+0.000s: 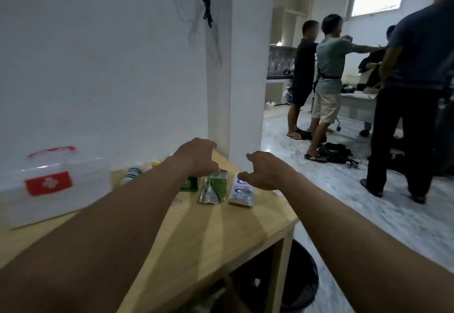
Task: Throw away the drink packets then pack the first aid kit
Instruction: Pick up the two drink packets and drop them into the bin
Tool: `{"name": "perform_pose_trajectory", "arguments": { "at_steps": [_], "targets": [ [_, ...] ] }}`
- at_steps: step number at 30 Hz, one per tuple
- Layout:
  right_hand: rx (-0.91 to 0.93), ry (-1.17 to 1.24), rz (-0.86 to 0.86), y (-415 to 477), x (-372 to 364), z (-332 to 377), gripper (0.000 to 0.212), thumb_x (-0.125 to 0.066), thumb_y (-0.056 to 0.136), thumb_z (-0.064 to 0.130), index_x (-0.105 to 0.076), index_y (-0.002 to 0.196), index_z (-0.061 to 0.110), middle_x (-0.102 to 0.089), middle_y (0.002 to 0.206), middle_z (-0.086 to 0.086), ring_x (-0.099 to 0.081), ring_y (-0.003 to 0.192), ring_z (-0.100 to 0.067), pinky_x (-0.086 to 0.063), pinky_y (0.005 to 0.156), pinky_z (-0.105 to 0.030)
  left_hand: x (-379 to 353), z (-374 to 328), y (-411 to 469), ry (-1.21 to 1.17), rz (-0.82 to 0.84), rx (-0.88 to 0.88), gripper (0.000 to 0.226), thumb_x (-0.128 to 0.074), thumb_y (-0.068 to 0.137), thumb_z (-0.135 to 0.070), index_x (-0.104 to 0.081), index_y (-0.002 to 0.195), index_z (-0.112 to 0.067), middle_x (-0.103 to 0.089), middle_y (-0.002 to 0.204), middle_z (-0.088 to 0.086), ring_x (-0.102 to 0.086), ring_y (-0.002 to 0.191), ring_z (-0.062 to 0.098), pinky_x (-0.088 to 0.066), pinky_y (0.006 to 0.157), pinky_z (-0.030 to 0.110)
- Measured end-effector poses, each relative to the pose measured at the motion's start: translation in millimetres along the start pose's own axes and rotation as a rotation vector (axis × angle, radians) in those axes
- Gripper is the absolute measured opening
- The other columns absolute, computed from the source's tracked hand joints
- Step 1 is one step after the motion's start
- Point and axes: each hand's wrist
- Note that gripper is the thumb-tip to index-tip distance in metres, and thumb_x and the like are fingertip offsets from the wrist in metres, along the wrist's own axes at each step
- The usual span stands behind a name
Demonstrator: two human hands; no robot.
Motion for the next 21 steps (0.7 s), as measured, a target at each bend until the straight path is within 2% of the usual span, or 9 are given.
{"name": "perform_pose_trajectory", "arguments": {
  "at_steps": [3, 5, 7, 9, 11, 13, 16, 18, 21],
  "targets": [
    [-0.019, 0.017, 0.055, 5, -15, -7, 0.07, -0.058, 0.091, 0.051, -0.045, 0.141, 0.003, -0.046, 0.149, -0.014, -0.042, 0.137, -0.029, -0.039, 0.108, -0.04, -13, -2, 7, 0.094, 0.113, 0.015, 0.08, -0.069, 0.078, -0.044, -0.036, 0.148, -0.024, -0.044, 0.148, 0.003, -0.045, 0.132, 0.025, -0.04, 0.102, 0.036],
    [-0.029, 0.03, 0.101, 8, -25, -10, 0.066, -0.062, 0.089, 0.053, -0.051, 0.135, 0.007, -0.049, 0.146, -0.014, -0.046, 0.134, -0.029, -0.041, 0.102, -0.037, -21, -5, 10, 0.156, 0.159, 0.015, 0.08, -0.071, 0.077, -0.042, -0.038, 0.147, -0.024, -0.048, 0.145, 0.003, -0.048, 0.129, 0.026, -0.04, 0.1, 0.036],
    [-0.041, 0.018, 0.117, 15, -34, -14, 0.048, -0.065, 0.086, 0.055, -0.057, 0.108, 0.013, -0.06, 0.128, -0.013, -0.056, 0.116, -0.029, -0.041, 0.082, -0.033, -28, -8, 14, 0.231, 0.187, -0.002, 0.084, -0.074, 0.074, -0.045, -0.038, 0.147, -0.025, -0.047, 0.147, 0.002, -0.044, 0.133, 0.026, -0.035, 0.108, 0.04],
    [-0.052, 0.031, 0.119, 19, -39, -17, 0.046, -0.067, 0.083, 0.056, -0.057, 0.095, 0.012, -0.063, 0.11, -0.011, -0.057, 0.094, -0.025, -0.037, 0.072, -0.031, -31, -10, 17, 0.312, 0.225, -0.009, 0.092, -0.076, 0.069, -0.052, -0.035, 0.148, -0.027, -0.044, 0.149, 0.002, -0.039, 0.136, 0.028, -0.027, 0.113, 0.047],
    [-0.049, 0.061, 0.122, 22, -41, -17, 0.053, -0.069, 0.082, 0.053, -0.062, 0.107, 0.007, -0.064, 0.116, -0.011, -0.056, 0.096, -0.024, -0.041, 0.075, -0.032, -33, -13, 22, 0.36, 0.268, -0.008, 0.093, -0.075, 0.07, -0.053, -0.032, 0.149, -0.029, -0.042, 0.151, 0.004, -0.034, 0.138, 0.03, -0.02, 0.115, 0.052],
    [-0.063, 0.086, 0.135, 23, -39, -17, 0.062, -0.072, 0.08, 0.052, -0.058, 0.123, 0.009, -0.061, 0.124, -0.01, -0.057, 0.105, -0.026, -0.043, 0.081, -0.033, -33, -16, 25, 0.397, 0.325, 0.021, 0.094, -0.074, 0.071, -0.053, -0.03, 0.15, -0.03, -0.038, 0.153, 0.005, -0.028, 0.141, 0.032, -0.014, 0.115, 0.057],
    [-0.071, 0.095, 0.141, 28, -40, -21, 0.058, -0.075, 0.077, 0.054, -0.058, 0.113, 0.013, -0.062, 0.116, -0.008, -0.053, 0.09, -0.021, -0.037, 0.069, -0.029, -32, -20, 30, 0.41, 0.39, 0.053, 0.094, -0.073, 0.072, -0.052, -0.026, 0.151, -0.033, -0.032, 0.156, 0.005, -0.02, 0.144, 0.034, -0.007, 0.115, 0.062],
    [-0.061, 0.105, 0.121, 30, -39, -23, 0.054, -0.077, 0.075, 0.051, -0.058, 0.107, 0.013, -0.063, 0.111, -0.007, -0.055, 0.09, -0.021, -0.037, 0.067, -0.029, -31, -22, 34, 0.402, 0.393, 0.051, 0.093, -0.076, 0.07, -0.051, -0.031, 0.15, -0.034, -0.035, 0.154, 0.004, -0.022, 0.143, 0.034, -0.009, 0.115, 0.062],
    [-0.025, 0.129, 0.07, 29, -34, -23, 0.059, -0.082, 0.075, 0.04, -0.058, 0.119, 0.009, -0.063, 0.12, -0.009, -0.059, 0.109, -0.028, -0.045, 0.081, -0.033, -30, -21, 36, 0.357, 0.356, 0.026, 0.091, -0.081, 0.065, -0.049, -0.042, 0.144, -0.032, -0.039, 0.149, 0.004, -0.034, 0.137, 0.033, -0.021, 0.113, 0.057]
  ]
}}
Point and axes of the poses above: each hand's wrist, its own y-axis towards the middle knuckle, its own x-axis out of the back of the hand, z = x × y
